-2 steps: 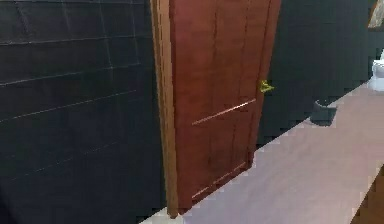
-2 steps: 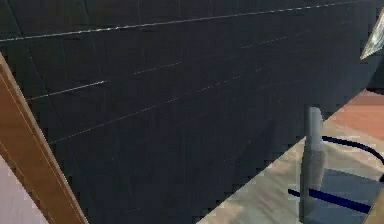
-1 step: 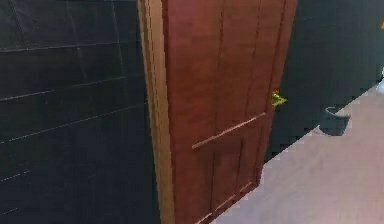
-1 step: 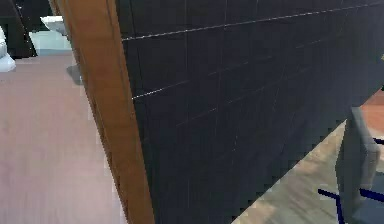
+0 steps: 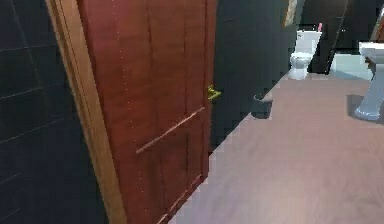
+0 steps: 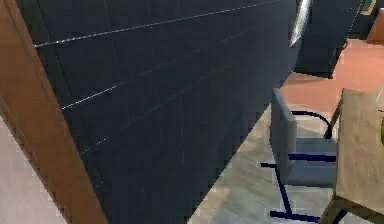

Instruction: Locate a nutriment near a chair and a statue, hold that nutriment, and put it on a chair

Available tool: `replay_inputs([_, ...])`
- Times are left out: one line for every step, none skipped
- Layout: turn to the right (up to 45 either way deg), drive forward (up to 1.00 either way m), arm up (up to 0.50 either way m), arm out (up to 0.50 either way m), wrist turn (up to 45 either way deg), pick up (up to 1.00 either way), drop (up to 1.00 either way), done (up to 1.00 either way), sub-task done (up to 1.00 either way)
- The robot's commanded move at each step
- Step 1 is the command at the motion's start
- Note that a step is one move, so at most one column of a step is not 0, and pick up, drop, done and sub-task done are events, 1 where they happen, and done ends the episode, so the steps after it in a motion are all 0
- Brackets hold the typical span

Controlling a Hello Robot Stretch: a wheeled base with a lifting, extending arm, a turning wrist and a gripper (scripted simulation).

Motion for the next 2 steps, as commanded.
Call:
replay_inputs([0.0, 0.70, 0.00, 0.00, 0.0, 0.00, 0.00, 0.00, 0.00])
replay_inputs([39.0, 0.00, 0.00, 0.00, 0.0, 0.00, 0.00, 0.00, 0.00])
